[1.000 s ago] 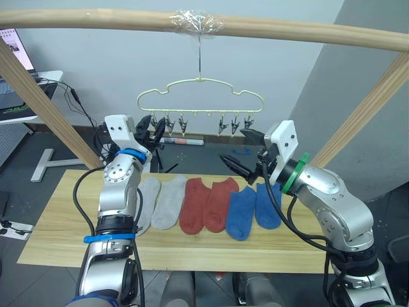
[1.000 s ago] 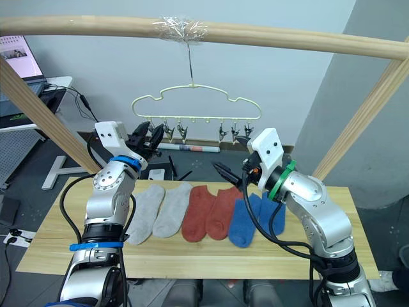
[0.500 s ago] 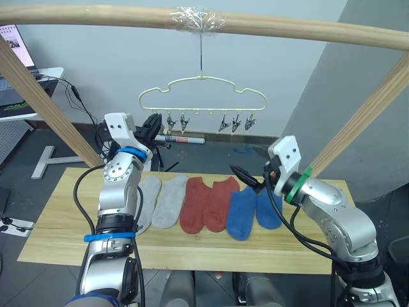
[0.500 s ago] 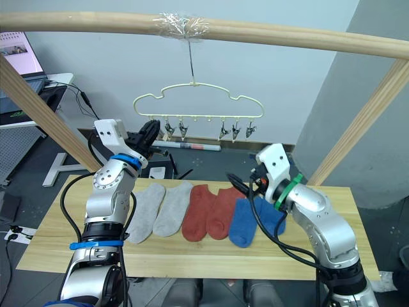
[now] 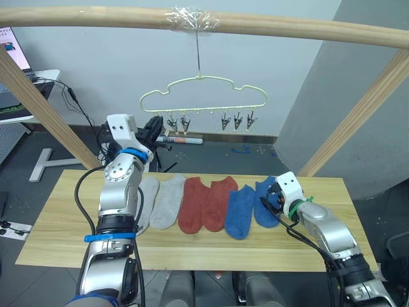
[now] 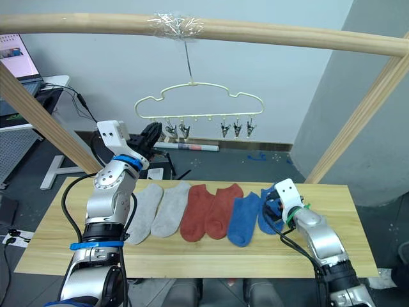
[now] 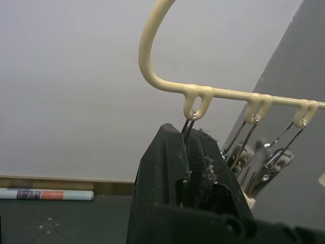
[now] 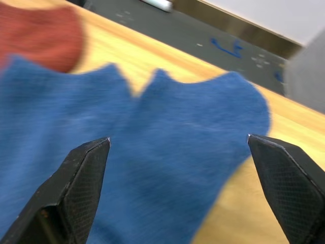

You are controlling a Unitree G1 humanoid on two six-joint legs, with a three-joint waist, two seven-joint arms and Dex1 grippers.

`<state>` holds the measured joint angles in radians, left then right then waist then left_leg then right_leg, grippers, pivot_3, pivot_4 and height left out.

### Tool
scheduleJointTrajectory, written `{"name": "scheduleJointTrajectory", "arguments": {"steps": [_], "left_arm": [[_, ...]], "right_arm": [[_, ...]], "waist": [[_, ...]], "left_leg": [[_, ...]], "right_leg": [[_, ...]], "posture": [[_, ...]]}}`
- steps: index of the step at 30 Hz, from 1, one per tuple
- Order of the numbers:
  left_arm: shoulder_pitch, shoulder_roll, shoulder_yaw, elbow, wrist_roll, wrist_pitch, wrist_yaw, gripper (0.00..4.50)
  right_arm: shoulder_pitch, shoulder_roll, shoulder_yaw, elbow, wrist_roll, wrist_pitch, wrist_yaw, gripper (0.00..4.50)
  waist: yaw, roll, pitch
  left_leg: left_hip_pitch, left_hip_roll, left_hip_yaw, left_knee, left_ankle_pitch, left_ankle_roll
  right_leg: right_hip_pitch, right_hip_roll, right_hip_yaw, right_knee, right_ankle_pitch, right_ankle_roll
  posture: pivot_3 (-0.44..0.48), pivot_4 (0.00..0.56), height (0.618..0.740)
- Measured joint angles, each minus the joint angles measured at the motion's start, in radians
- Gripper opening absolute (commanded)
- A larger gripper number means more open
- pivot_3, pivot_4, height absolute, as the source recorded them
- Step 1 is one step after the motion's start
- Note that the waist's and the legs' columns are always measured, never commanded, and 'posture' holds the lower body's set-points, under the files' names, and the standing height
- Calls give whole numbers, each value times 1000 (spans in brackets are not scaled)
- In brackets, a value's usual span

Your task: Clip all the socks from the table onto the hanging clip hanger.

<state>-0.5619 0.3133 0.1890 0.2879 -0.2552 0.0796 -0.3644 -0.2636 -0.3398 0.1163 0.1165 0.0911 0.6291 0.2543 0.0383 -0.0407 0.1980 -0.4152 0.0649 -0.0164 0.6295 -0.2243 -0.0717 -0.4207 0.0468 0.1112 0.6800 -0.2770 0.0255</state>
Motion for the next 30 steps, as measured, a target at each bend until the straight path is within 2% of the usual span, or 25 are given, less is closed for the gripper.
{"name": "scheduleJointTrajectory", "arguments": {"steps": [5, 13, 16, 22, 27, 30], "left_arm": [[0, 0, -4, 0, 0, 1, 0, 11], [4, 1, -4, -3, 0, 4, 0, 11], [7, 1, -5, -3, 0, 6, 1, 0], [12, 5, -5, -9, 0, 8, -1, 0], [26, 15, -4, -34, -2, 17, -6, 0], [38, 19, -4, -52, -12, 28, -20, 0]], "right_arm": [[-20, 72, -35, 60, 10, -8, -20, 4500], [-37, 91, -50, 139, -4, -30, -35, 4500], [-56, 91, -22, 183, -28, -74, -12, 3955], [-38, 63, 41, 190, -71, -140, 57, 1724], [21, 15, 57, 136, -77, -146, 108, 59], [62, -52, 75, 84, -102, -164, 145, 22]], "waist": [[0, 1, 0], [0, 1, 0], [-5, 1, 0], [-6, 1, 0], [-3, 1, 0], [6, 1, 0]], "left_leg": [[0, 0, 0, 0, 0, 0], [0, 0, 0, 0, 0, 0], [1, 0, -1, 0, 0, 0], [1, 0, -5, 0, 0, 0], [1, 0, -8, 1, 0, 0], [4, 0, -8, 1, 0, 0]], "right_leg": [[0, 0, 0, 0, 2, -4], [0, 0, 0, 0, 2, -4], [1, 0, -1, 0, 2, -3], [2, 0, -5, 0, 1, -2], [5, 0, -8, 0, 0, -1], [8, -1, -9, 0, 0, -1]], "posture": [[177, 203, 740], [187, 199, 740], [192, 198, 740], [200, 196, 740], [217, 190, 740], [224, 185, 740]]}}
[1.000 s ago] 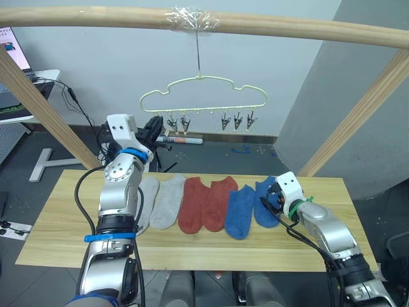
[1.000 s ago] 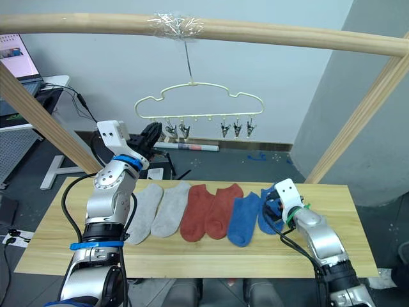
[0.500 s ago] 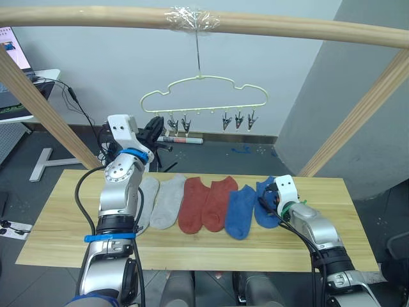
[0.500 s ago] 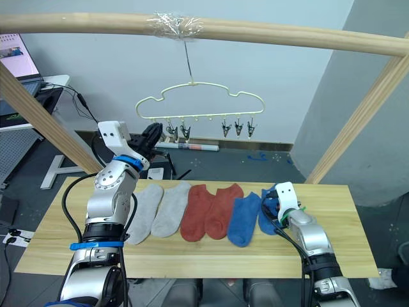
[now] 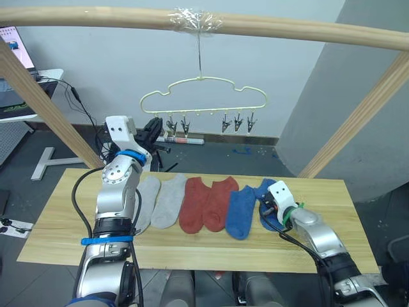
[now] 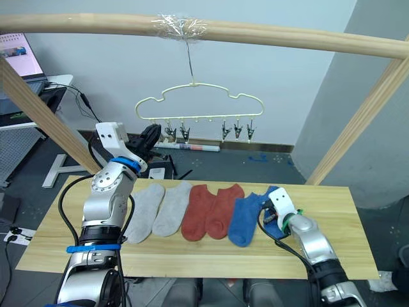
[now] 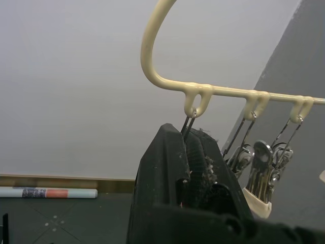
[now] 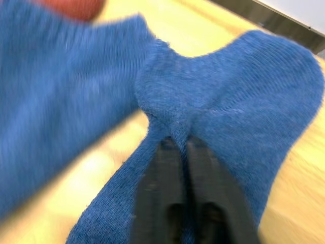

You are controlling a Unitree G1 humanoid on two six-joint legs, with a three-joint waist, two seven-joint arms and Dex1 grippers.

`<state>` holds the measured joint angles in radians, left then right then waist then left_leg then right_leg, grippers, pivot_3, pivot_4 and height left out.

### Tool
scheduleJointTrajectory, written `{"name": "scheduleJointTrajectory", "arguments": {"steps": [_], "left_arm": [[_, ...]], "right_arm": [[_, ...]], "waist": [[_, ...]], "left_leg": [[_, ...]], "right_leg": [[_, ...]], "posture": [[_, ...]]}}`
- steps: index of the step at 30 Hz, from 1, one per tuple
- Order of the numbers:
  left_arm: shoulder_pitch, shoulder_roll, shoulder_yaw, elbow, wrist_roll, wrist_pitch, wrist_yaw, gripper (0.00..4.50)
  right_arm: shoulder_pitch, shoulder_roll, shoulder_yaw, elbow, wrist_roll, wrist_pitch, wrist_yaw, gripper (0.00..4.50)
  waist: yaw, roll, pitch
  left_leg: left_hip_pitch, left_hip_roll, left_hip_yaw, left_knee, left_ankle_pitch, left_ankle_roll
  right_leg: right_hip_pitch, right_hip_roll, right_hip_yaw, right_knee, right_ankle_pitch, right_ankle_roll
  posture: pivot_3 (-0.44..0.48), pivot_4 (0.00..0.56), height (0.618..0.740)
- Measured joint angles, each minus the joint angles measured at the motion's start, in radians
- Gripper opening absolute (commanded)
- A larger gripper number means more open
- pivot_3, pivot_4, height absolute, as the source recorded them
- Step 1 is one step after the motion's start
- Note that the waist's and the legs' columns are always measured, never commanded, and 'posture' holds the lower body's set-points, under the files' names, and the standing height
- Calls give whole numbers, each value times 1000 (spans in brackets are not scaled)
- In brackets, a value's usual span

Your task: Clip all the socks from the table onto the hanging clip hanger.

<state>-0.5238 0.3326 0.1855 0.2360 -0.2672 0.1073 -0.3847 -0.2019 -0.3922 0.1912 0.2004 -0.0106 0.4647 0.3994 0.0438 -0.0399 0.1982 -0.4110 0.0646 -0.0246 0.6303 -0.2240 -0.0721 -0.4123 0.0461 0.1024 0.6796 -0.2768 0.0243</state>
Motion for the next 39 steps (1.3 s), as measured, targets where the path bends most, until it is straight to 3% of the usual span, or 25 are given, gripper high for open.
{"name": "scheduleJointTrajectory", "arguments": {"steps": [6, 11, 17, 25, 39], "left_arm": [[12, 25, 36, -42, -115, 155, -64, 0], [-21, 43, 171, -62, -413, 544, -76, 0], [-57, 51, 297, -40, -627, 807, -2, 0], [-68, 4, 331, -66, -741, 900, 114, 0], [-38, -3, 330, -126, -784, 909, 155, 0]], "right_arm": [[107, -164, 63, -158, -52, -57, 137, 22], [87, -260, 110, -406, -117, -226, 235, 22], [-21, -148, 188, -477, -165, -296, 233, 22], [-238, 116, 244, -346, -181, -227, 199, 22], [-296, 172, 255, -323, -182, -212, 209, 22]], "waist": [[1, 1, 1], [-23, 2, 1], [-19, 2, 1], [-16, 1, 1], [5, 1, 1]], "left_leg": [[3, 0, 0, 0, 0, 0], [5, 1, -2, 0, 0, 0], [9, 1, -2, -1, 0, 0], [9, 1, -3, -2, 2, -4], [8, 0, -2, -3, 2, -4]], "right_leg": [[2, 0, 0, 1, 0, 0], [3, 1, -1, 2, 0, 0], [7, 1, -2, 1, -1, -1], [7, 0, -3, 2, -1, -1], [6, -2, -3, 1, -1, -2]], "posture": [[230, 180, 740], [235, 181, 740], [230, 184, 740], [243, 184, 740], [252, 190, 740]]}}
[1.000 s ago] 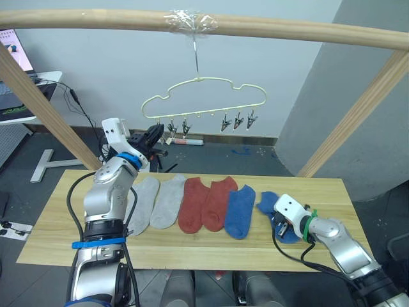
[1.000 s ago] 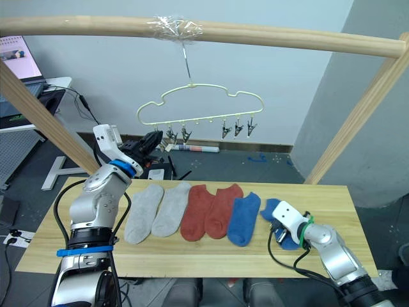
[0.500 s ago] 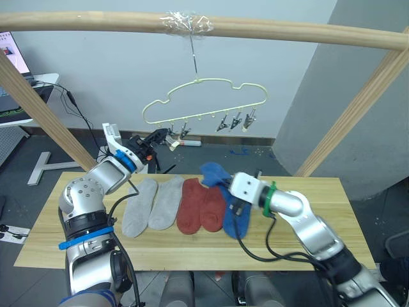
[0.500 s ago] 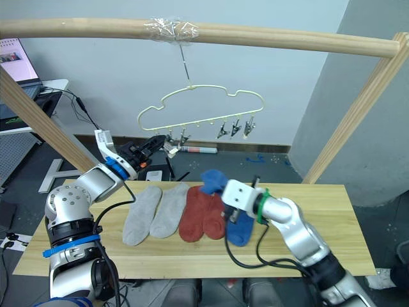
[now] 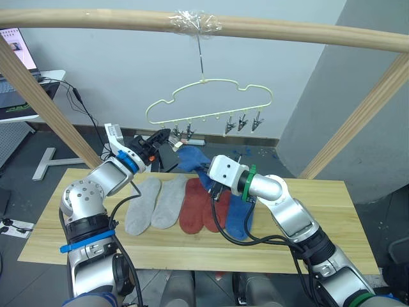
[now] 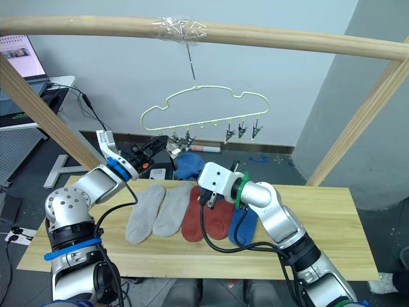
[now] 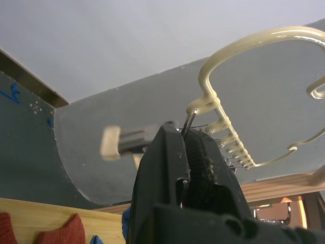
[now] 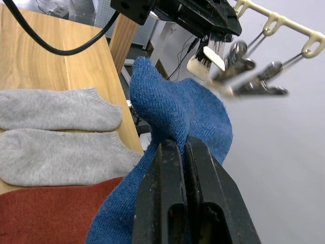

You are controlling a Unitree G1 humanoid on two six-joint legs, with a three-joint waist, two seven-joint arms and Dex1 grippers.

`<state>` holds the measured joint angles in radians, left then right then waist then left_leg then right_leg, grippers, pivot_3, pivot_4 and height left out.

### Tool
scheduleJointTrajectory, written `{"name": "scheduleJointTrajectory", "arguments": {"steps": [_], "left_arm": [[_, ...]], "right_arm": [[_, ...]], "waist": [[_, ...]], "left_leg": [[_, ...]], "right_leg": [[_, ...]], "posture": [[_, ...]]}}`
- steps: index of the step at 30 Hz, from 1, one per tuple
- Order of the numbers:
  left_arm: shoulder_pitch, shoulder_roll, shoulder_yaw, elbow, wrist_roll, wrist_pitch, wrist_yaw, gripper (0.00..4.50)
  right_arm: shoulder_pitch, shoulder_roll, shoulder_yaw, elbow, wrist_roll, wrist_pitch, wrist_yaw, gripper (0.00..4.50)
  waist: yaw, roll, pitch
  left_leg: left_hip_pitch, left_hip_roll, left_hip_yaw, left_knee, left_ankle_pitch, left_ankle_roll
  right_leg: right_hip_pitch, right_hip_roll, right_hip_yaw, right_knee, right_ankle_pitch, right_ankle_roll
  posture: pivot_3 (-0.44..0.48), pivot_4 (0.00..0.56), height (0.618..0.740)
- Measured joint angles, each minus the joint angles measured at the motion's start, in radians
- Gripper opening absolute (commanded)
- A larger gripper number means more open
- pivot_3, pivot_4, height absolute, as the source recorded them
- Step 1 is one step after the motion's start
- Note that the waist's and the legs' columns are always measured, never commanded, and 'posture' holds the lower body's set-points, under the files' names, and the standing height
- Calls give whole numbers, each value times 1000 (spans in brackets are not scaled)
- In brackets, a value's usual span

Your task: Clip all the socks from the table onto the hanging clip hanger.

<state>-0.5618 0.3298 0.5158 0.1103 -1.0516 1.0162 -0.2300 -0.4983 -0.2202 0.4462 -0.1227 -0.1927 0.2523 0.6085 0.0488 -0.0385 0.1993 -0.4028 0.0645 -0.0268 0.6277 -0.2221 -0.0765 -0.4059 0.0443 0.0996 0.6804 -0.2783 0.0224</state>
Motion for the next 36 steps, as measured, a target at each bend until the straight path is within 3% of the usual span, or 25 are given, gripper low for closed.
{"name": "scheduleJointTrajectory", "arguments": {"steps": [19, 36], "left_arm": [[-1, 27, -3, 21, -5, -17, -19, 0], [-1, 23, -9, 34, -11, -18, -43, 0]], "right_arm": [[45, -19, -3, -147, 56, 48, 28, 22], [-5, 45, -13, -49, 57, 18, -16, 22]], "waist": [[0, 0, 0], [0, 0, 0]], "left_leg": [[0, 0, 0, -1, 0, 0], [0, 0, 0, -2, -1, -2]], "right_leg": [[0, 0, 0, 0, -1, -2], [-1, 0, -1, 0, -3, -3]], "posture": [[248, 195, 740], [258, 187, 740]]}}
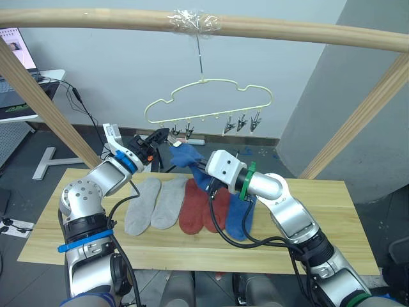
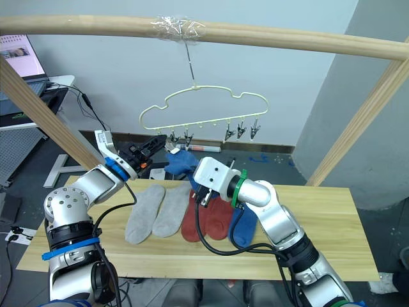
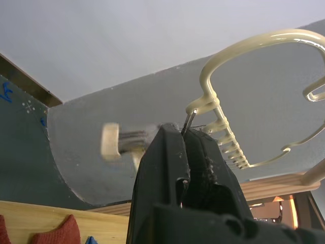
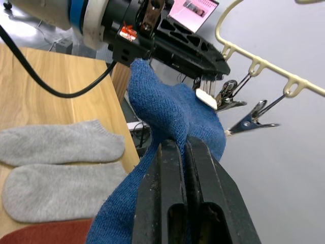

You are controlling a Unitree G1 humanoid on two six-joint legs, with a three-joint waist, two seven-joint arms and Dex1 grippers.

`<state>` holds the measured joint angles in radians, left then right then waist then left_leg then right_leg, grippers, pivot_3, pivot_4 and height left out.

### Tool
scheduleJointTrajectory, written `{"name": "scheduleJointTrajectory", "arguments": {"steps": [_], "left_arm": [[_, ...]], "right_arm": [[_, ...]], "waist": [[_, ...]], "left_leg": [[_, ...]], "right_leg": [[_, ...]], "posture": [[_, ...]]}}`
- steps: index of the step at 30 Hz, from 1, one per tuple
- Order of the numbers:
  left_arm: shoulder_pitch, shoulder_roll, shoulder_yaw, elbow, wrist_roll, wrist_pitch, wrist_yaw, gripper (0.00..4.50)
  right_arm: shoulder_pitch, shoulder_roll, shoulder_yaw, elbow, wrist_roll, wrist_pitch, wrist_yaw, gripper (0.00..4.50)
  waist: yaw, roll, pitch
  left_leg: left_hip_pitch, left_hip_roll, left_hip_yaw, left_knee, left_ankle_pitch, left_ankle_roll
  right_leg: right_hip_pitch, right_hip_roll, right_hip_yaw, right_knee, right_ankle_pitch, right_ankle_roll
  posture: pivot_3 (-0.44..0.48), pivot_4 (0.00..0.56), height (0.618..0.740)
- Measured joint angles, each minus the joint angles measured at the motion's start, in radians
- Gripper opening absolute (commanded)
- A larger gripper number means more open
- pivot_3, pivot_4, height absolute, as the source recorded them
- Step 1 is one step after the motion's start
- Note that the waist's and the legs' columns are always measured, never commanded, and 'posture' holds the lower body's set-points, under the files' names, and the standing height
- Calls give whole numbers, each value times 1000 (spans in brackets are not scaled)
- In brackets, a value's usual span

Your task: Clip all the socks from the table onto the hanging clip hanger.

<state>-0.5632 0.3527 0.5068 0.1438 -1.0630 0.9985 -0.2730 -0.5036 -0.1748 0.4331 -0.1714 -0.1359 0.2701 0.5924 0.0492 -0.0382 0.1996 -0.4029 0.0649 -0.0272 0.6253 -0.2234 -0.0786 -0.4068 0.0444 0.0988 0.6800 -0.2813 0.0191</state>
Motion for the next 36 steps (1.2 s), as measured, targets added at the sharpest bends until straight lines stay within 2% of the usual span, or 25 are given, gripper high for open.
{"name": "scheduleJointTrajectory", "arguments": {"steps": [2, 14, 16, 19, 24, 29, 32, 36], "left_arm": [[5, 0, -2, -11, 1, -2, -1, 0], [37, 18, -26, -21, 48, -30, -7, 3756], [39, 19, -26, -22, 55, -44, -2, 3756], [44, 42, -29, -41, 74, -77, -16, 3777], [81, 87, -61, -104, 160, -167, -58, 3777], [184, 143, -170, -241, 298, -271, -128, 3777], [271, 155, -274, -315, 445, -394, -141, 3777], [342, 96, -404, -352, 584, -555, -170, 3777]], "right_arm": [[-3, 3, 0, 2, 0, -2, -3, 22], [3, 14, 6, 11, 5, -7, 6, 0], [8, 32, 12, 10, 28, 16, 18, 0], [26, 81, 13, 9, 100, 124, 40, 712], [36, 119, -15, 6, 168, 226, 33, 2485], [66, 63, -69, 3, 187, 263, 7, 4389], [121, 12, -111, -28, 188, 265, -12, 4483], [190, -45, -145, -125, 200, 278, -24, 4483]], "waist": [[1, 0, 0], [8, 0, 0], [8, 0, 0], [8, 0, 0], [14, 0, 0], [30, 0, 0], [36, 1, 1], [39, 1, 1]], "left_leg": [[0, 0, 0, 0, 0, 0], [-6, 0, -2, 0, 0, -1], [-7, 0, -2, 0, 0, -1], [-9, 0, -3, 0, 0, -1], [-14, -1, -3, 1, 0, -1], [-15, -1, -2, 1, 0, -1], [-15, -2, -1, 0, 0, -1], [-16, -2, 0, 1, 0, -1]], "right_leg": [[0, 0, 0, 0, 0, 0], [-5, -1, -2, 0, -1, 0], [-5, -1, -2, 0, -1, 0], [-7, -1, -3, 0, 0, 0], [-11, -2, -3, 0, 0, 0], [-13, -2, -2, 0, 0, 0], [-13, -3, -2, 0, -1, 0], [-14, -3, -2, -1, -1, 0]], "posture": [[260, 187, 740], [263, 176, 740], [261, 176, 740], [260, 176, 740], [266, 177, 740], [266, 179, 740], [276, 183, 740], [257, 186, 740]]}}
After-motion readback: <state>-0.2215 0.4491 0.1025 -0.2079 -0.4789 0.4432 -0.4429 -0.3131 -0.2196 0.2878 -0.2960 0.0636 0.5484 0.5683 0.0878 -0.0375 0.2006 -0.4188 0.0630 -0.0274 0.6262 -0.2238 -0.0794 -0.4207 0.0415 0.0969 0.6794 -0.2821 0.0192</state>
